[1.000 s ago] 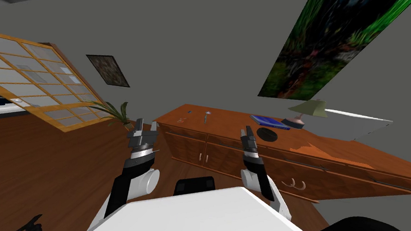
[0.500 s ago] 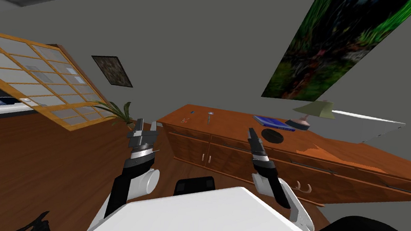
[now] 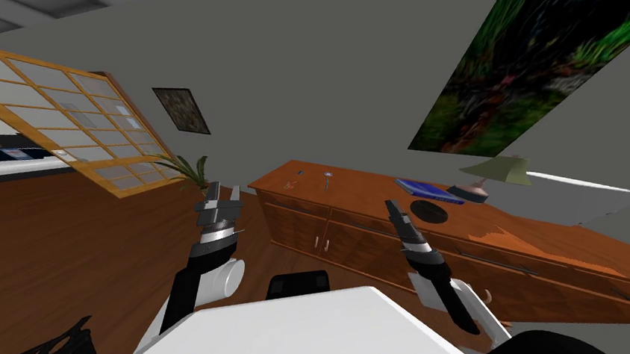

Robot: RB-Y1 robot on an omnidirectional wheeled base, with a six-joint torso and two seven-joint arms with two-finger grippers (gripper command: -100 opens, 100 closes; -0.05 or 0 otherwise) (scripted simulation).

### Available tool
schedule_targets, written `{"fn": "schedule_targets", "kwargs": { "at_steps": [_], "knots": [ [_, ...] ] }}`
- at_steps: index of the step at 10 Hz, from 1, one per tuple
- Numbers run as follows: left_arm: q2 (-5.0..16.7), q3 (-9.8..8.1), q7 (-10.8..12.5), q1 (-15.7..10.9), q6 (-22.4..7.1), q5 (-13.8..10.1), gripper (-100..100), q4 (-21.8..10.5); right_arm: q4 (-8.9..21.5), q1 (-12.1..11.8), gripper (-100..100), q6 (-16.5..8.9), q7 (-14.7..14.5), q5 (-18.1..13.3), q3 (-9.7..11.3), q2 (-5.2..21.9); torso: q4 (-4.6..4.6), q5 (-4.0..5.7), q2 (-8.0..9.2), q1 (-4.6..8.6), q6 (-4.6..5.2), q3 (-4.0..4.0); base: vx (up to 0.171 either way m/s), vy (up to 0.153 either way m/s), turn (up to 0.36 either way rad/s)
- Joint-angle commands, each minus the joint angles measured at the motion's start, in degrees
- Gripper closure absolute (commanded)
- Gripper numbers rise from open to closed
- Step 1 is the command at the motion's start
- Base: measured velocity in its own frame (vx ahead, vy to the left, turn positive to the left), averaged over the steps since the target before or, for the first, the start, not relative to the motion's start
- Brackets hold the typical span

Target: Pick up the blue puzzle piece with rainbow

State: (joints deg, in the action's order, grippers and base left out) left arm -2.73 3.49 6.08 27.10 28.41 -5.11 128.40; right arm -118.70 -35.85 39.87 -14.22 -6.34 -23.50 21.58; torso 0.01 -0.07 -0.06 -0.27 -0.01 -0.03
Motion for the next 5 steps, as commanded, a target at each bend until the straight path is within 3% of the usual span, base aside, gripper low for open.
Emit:
{"fn": "schedule_targets", "kwargs": {
  "at_steps": [1,2,3,4,5],
  "knots": [
    [0.0,0.0,0.0,0.0,0.0,0.0,0,0.0,0.84,-0.46,-100,1.4,-1.15,-0.8,-1.31,2.05,0.0,0.0,0.0,0.0,0.0,0.0,0.025,0.054,0.029],
    [0.0,0.0,0.0,0.0,0.0,0.0,0,0.0,2.29,-1.54,-100,3.62,-3.17,-2.47,-3.76,4.17,0.01,0.01,-0.01,0.07,0.0,-0.01,0.02,0.07,0.062],
    [0.0,0.0,0.0,0.0,0.0,0.0,0,0.0,2.29,-1.54,-100,3.62,-3.17,-2.47,-3.85,5.2,0.0,0.01,0.0,0.03,0.0,0.0,0.013,0.062,0.027],
    [0.0,0.0,0.0,0.0,0.0,0.0,0,0.0,3.84,-2.66,-100,5.88,-5.25,-4.25,-6.32,7.26,0.0,0.01,0.02,0.05,0.0,0.01,0.014,0.083,0.091],
    [0.0,0.0,0.0,0.0,0.0,0.0,0,0.0,3.84,-2.66,-100,5.88,-5.25,-4.25,-6.38,8.47,0.0,0.0,0.02,-0.01,-0.01,0.01,0.013,0.067,0.03]
  ]
}}
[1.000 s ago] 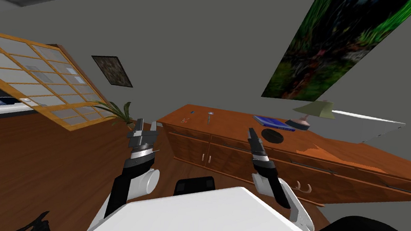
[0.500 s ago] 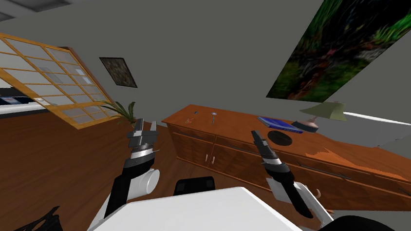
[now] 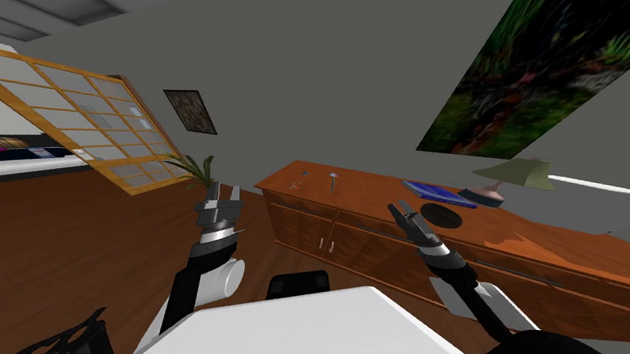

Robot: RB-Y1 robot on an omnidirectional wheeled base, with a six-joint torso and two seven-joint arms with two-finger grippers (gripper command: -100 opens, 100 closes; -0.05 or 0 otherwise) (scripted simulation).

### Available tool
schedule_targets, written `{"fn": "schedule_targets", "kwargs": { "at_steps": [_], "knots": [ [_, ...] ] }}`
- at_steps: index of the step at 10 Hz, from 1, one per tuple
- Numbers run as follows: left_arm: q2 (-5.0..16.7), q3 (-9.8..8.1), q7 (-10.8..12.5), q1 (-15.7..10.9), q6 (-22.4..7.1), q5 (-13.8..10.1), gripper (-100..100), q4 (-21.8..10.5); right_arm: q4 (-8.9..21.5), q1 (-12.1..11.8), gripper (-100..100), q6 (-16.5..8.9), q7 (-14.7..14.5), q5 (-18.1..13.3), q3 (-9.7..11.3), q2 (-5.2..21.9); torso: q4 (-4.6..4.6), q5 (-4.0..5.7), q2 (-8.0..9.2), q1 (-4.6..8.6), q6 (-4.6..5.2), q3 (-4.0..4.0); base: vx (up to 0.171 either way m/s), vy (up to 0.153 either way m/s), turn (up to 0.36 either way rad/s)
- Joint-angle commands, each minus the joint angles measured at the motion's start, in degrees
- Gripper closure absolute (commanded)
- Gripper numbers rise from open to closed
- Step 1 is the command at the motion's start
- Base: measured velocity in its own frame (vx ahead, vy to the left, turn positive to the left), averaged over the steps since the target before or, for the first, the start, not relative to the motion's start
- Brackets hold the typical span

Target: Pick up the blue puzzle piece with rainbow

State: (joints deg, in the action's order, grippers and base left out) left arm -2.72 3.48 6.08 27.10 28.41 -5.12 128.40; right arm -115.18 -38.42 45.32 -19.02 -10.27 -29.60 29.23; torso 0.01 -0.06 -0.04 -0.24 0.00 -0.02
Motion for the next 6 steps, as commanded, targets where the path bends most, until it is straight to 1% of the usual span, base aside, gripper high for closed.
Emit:
{"fn": "schedule_targets", "kwargs": {
  "at_steps": [1,2,3,4,5,6],
  "knots": [
    [0.0,0.0,0.0,0.0,0.0,0.0,0,0.0,1.97,-1.24,-100,2.71,-2.6,-2.22,-2.76,2.86,0.0,0.0,0.0,0.0,0.0,0.0,0.025,0.07,0.073],
    [0.0,0.0,0.0,0.0,0.0,0.0,0,0.0,1.97,-1.24,-100,2.71,-2.6,-2.22,-2.76,4.19,0.01,0.0,-0.03,-0.01,-0.01,-0.02,0.03,0.061,0.038],
    [0.0,0.0,0.0,0.0,0.0,0.0,0,0.0,3.7,-2.43,-100,4.99,-4.8,-4.21,-5.17,6.08,0.01,0.01,-0.05,0.02,0.0,-0.03,0.035,0.076,0.092],
    [0.0,0.0,0.0,0.0,0.0,0.0,0,0.0,3.7,-2.43,-100,4.99,-4.8,-4.21,-5.17,7.66,0.02,0.0,-0.07,-0.02,-0.02,-0.04,0.024,0.068,0.045],
    [0.0,0.0,0.0,0.0,0.0,0.0,0,0.0,5.5,-3.65,-100,7.27,-7.04,-6.29,-7.51,9.54,0.01,0.0,-0.05,0.0,0.0,-0.03,0.02,0.082,0.104],
    [0.0,0.0,0.0,0.0,0.0,0.0,0,0.0,5.5,-3.65,-100,7.27,-7.04,-6.29,-7.51,11.12,0.01,0.0,-0.03,-0.04,-0.01,-0.02,0.02,0.058,0.042]
  ]
}}
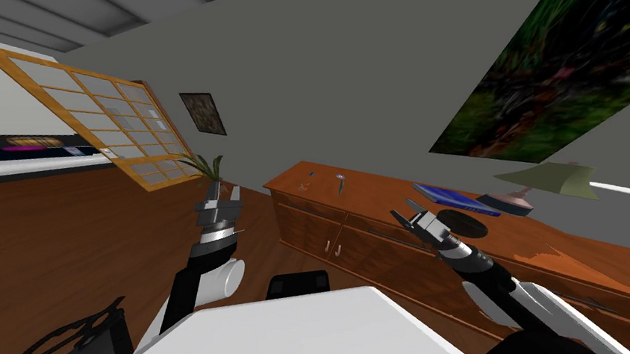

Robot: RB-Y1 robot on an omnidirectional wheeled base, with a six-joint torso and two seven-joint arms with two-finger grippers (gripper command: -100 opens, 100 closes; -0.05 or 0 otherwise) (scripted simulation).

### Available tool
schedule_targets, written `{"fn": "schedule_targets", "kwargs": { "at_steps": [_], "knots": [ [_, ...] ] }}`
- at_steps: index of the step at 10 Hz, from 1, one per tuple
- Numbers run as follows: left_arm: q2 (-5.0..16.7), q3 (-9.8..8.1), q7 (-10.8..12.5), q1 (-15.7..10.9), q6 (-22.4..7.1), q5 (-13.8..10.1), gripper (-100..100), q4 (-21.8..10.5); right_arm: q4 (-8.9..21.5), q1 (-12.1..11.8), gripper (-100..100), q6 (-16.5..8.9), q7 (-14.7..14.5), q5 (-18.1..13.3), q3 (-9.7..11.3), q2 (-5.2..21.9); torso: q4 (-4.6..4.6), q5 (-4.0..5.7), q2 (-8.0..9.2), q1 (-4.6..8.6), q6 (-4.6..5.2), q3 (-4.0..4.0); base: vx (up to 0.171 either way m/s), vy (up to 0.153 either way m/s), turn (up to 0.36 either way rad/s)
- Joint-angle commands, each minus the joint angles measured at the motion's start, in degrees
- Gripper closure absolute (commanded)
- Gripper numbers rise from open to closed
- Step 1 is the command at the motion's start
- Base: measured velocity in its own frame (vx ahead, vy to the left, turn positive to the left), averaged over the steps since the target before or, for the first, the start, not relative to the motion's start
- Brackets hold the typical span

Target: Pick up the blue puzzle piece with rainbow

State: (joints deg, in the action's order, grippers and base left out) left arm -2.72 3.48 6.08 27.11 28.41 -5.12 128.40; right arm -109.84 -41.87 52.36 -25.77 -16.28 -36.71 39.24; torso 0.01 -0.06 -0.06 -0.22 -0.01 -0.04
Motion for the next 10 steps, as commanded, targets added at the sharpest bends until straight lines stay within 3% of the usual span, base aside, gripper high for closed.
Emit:
{"fn": "schedule_targets", "kwargs": {
  "at_steps": [1,2,3,4,5,7,8,9,10],
  "knots": [
    [0.0,0.0,0.0,0.0,0.0,0.0,0,0.0,2.03,-1.43,-100,2.49,-2.55,-2.46,-2.63,2.86,0.0,0.0,0.0,0.0,0.0,0.0,0.022,0.066,0.112],
    [0.0,0.0,0.0,0.0,0.0,0.0,0,0.0,2.03,-1.43,-100,2.49,-2.55,-2.46,-2.63,4.67,0.0,0.01,0.0,-0.01,-0.02,0.0,0.019,0.057,0.049],
    [0.0,0.0,0.0,0.0,0.0,0.0,0,0.0,3.95,-2.67,-100,4.71,-4.84,-4.71,-4.75,6.44,0.0,0.01,0.0,0.01,0.0,0.0,0.027,0.069,0.104],
    [0.0,0.0,0.0,0.0,0.0,0.0,0,0.0,3.95,-2.67,-100,4.71,-4.84,-4.71,-4.75,8.13,0.0,0.0,-0.01,-0.02,-0.01,-0.01,0.028,0.064,0.056],
    [0.0,0.0,0.0,0.0,0.0,0.0,0,0.0,5.92,-3.92,-100,6.88,-7.13,-7.02,-6.73,9.87,0.01,0.0,-0.02,-0.02,0.0,-0.02,0.032,0.08,0.128],
    [0.0,0.0,0.0,0.0,0.0,0.0,0,0.0,5.92,-3.92,-100,6.88,-7.13,-7.02,-6.73,12.25,0.01,0.0,-0.03,-0.01,0.0,-0.02,0.018,0.039,0.026],
    [0.0,0.0,0.0,0.0,0.0,0.0,0,0.0,7.92,-5.16,-100,9.0,-9.42,-9.39,-8.57,14.51,-0.01,0.04,0.03,0.12,0.01,0.01,0.014,0.043,0.151],
    [0.0,0.0,0.0,-0.01,0.0,0.0,0,0.0,7.92,-5.16,-100,9.0,-9.42,-9.39,-8.57,16.02,0.0,0.03,0.02,0.08,-0.03,0.01,0.023,0.044,0.064],
    [0.0,0.0,0.0,0.0,0.0,0.0,0,0.0,9.96,-6.39,-100,11.04,-11.68,-11.8,-10.26,17.87,0.0,0.03,0.0,0.07,0.01,0.0,0.033,0.068,0.115]
  ]
}}
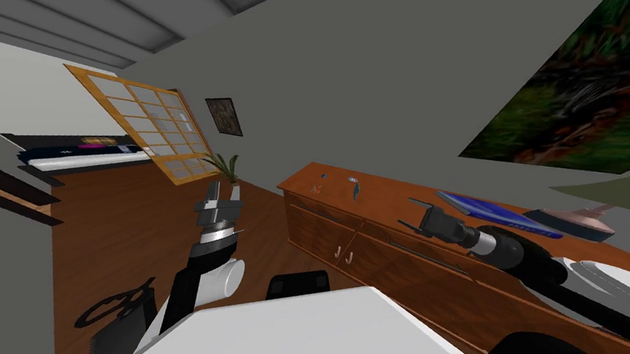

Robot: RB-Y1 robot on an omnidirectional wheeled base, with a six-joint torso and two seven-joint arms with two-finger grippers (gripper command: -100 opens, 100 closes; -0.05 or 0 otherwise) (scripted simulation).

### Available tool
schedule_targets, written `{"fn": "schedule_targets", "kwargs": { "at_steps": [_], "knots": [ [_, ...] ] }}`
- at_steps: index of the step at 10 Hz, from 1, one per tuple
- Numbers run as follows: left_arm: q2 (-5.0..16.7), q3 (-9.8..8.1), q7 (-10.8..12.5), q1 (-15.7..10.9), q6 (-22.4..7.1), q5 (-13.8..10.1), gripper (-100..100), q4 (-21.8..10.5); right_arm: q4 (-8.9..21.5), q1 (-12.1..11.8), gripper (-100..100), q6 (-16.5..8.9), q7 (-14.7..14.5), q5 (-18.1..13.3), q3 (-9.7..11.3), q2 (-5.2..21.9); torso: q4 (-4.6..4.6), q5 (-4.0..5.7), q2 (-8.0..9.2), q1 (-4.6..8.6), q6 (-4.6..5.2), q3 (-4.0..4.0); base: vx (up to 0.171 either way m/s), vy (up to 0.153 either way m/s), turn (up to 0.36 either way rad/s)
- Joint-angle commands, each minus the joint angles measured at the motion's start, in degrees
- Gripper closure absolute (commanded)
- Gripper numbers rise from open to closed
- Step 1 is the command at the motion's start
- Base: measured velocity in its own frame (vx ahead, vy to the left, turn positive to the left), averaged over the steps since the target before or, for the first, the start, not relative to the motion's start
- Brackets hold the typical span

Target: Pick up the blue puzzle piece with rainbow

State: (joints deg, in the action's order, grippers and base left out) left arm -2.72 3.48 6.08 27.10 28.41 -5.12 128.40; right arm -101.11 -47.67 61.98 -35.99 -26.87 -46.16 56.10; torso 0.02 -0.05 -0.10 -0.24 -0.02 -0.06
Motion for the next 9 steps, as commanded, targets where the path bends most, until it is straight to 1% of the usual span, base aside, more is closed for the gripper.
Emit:
{"fn": "schedule_targets", "kwargs": {
  "at_steps": [1,2,3,4,5,6,7,8,9],
  "knots": [
    [0.0,0.0,0.0,0.0,0.0,0.0,0,0.0,1.23,-0.6,-100,1.42,-1.47,-1.21,-0.81,2.86,0.0,0.0,0.0,0.0,0.0,0.0,0.03,0.052,0.068],
    [0.0,0.0,0.0,0.0,0.0,0.0,0,0.0,3.28,-1.81,-100,3.38,-3.7,-3.65,-2.33,4.63,0.0,0.0,0.0,0.03,0.02,0.0,0.037,0.045,0.132],
    [0.0,0.0,0.0,0.0,0.0,0.0,0,0.0,3.28,-1.81,-100,3.38,-3.7,-3.65,-2.33,6.47,0.01,0.01,-0.03,0.06,0.0,-0.02,0.025,0.038,0.074],
    [0.0,-0.01,0.0,0.0,0.0,0.0,0,0.0,5.34,-3.01,-100,5.25,-5.88,-6.11,-3.68,8.23,0.0,0.02,0.01,0.08,0.02,0.0,0.033,0.063,0.167],
    [0.0,0.0,0.0,0.0,0.0,0.0,0,0.0,5.34,-3.01,-100,5.25,-5.88,-6.11,-3.68,10.09,0.01,0.0,-0.02,0.01,-0.01,-0.01,0.028,0.046,0.061],
    [0.0,-0.01,0.0,0.0,0.0,0.0,0,0.0,7.4,-4.17,-100,7.02,-8.02,-8.53,-4.86,11.87,0.0,0.01,0.0,0.05,0.03,0.0,0.028,0.043,0.147],
    [0.0,0.0,0.0,0.0,0.0,0.0,0,0.0,7.4,-4.17,-100,7.02,-8.02,-8.57,-4.86,13.38,0.0,0.02,0.0,0.06,0.0,0.0,0.024,0.033,0.067],
    [0.0,-0.01,0.0,0.0,0.0,0.0,0,0.0,7.4,-4.17,-100,7.02,-8.02,-8.57,-4.86,14.25,0.0,0.02,0.02,0.09,0.03,0.01,0.009,0.015,-0.016],
    [0.01,-0.01,0.0,0.0,0.0,0.0,0,0.0,9.45,-5.31,-100,8.69,-10.09,-11.03,-5.87,16.47,-0.02,0.04,0.08,0.15,0.05,0.04,0.016,0.033,0.161]
  ]
}}
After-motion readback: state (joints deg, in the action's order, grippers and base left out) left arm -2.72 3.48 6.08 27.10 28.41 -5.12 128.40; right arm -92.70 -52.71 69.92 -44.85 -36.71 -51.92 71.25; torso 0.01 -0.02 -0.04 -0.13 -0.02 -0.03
